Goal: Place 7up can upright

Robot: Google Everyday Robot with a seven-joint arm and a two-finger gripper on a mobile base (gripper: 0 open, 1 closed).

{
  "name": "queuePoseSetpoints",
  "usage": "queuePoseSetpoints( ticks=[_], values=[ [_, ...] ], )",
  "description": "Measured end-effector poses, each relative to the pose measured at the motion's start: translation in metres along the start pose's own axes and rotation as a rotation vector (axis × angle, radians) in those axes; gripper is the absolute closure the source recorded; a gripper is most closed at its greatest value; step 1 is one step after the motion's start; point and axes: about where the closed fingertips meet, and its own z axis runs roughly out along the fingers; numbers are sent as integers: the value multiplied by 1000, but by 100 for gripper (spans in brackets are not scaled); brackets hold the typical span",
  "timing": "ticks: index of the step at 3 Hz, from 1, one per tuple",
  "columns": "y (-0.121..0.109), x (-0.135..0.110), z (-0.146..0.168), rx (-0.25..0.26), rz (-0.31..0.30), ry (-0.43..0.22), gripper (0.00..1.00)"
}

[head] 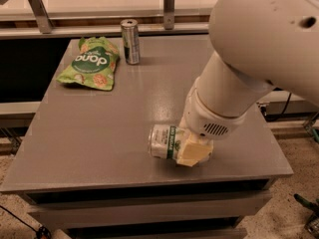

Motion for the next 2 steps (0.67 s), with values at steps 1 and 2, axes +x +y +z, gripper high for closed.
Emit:
queuePoseSetpoints(
  ticks=[1, 2],
  values=[
    [15, 0, -8, 47, 7, -17, 100],
    [44, 17, -23, 137, -19, -26, 100]
  ],
)
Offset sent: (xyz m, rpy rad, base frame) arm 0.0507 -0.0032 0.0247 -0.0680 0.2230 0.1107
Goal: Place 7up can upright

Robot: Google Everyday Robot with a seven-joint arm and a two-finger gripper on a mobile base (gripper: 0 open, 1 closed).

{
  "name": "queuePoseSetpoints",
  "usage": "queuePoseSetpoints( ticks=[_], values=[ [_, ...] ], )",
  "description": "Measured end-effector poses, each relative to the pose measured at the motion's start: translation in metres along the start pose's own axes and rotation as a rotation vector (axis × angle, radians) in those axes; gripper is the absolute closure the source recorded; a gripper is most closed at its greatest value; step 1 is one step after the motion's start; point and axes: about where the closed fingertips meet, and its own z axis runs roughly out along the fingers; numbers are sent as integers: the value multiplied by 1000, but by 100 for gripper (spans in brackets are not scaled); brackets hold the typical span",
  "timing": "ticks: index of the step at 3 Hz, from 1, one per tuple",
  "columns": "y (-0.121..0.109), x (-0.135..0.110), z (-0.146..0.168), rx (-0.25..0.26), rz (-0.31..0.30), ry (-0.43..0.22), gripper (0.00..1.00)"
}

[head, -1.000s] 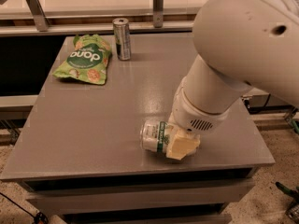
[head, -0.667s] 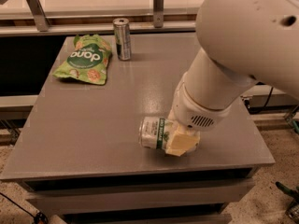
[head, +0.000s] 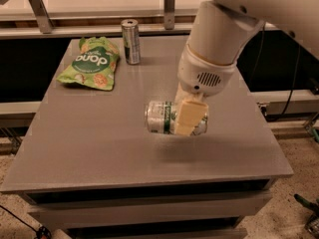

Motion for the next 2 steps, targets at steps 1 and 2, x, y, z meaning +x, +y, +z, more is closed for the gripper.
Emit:
queuePoseSetpoints(
  ticks=[1, 2],
  values=[
    [2, 4, -2, -11, -1, 9, 100],
    [10, 16, 12, 22, 23, 49, 100]
  ],
)
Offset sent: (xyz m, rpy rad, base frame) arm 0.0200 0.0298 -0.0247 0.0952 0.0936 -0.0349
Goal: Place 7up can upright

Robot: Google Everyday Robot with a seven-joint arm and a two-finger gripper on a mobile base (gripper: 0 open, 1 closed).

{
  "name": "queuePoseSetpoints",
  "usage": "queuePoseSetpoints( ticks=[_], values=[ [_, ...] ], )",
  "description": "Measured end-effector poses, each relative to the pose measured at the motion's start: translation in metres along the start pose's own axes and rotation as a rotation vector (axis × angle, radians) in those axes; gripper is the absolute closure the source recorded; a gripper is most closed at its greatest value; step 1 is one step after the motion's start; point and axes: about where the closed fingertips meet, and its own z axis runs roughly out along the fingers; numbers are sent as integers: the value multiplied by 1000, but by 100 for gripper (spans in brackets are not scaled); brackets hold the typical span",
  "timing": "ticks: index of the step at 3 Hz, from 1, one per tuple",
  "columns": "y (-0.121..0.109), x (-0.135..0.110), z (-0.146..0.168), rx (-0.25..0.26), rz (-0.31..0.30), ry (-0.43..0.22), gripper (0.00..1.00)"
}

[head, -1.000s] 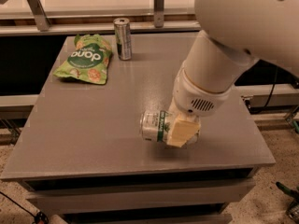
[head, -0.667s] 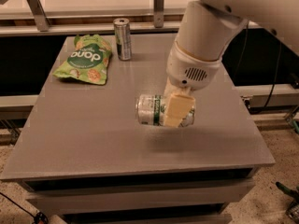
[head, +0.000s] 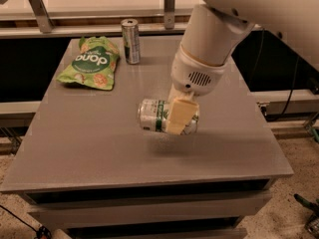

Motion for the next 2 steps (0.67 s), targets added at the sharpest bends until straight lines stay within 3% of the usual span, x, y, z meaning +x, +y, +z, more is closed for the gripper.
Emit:
queuePoseSetpoints(
  ticks=[1, 2],
  values=[
    [22, 4, 17, 25, 93, -25, 100],
    [22, 9, 18, 18, 178, -18, 100]
  ],
)
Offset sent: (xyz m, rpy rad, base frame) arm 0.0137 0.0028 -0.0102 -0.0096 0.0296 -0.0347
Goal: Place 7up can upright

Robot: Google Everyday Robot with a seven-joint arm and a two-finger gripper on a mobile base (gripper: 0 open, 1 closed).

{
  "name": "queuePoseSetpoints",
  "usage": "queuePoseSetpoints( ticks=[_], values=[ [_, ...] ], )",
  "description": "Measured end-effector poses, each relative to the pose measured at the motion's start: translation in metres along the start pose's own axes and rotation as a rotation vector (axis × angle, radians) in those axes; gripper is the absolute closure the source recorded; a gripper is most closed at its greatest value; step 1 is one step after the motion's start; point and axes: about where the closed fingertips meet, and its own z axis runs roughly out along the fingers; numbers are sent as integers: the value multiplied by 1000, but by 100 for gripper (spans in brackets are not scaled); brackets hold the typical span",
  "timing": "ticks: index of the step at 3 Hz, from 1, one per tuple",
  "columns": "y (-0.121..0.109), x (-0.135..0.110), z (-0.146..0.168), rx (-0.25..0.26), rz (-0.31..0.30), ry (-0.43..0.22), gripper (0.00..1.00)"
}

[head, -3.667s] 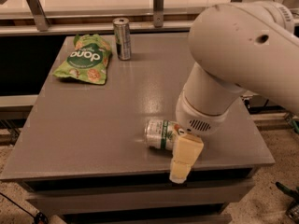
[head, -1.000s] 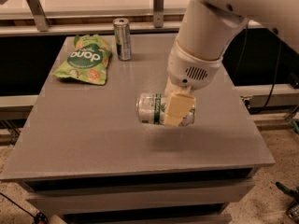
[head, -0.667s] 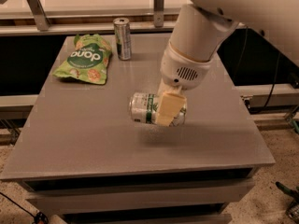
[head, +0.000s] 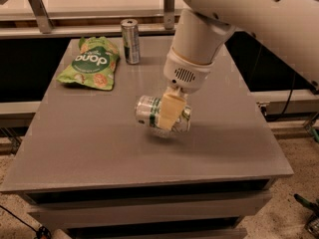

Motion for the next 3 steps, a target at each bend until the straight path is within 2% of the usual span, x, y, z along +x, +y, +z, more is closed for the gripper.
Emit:
queuePoseSetpoints(
  ticks=[1, 2, 3],
  values=[
    [0, 0, 0, -1, 1, 1, 100],
    [7, 2, 2, -36, 60, -18, 100],
    [29, 2, 7, -174, 228, -136, 100]
  ],
)
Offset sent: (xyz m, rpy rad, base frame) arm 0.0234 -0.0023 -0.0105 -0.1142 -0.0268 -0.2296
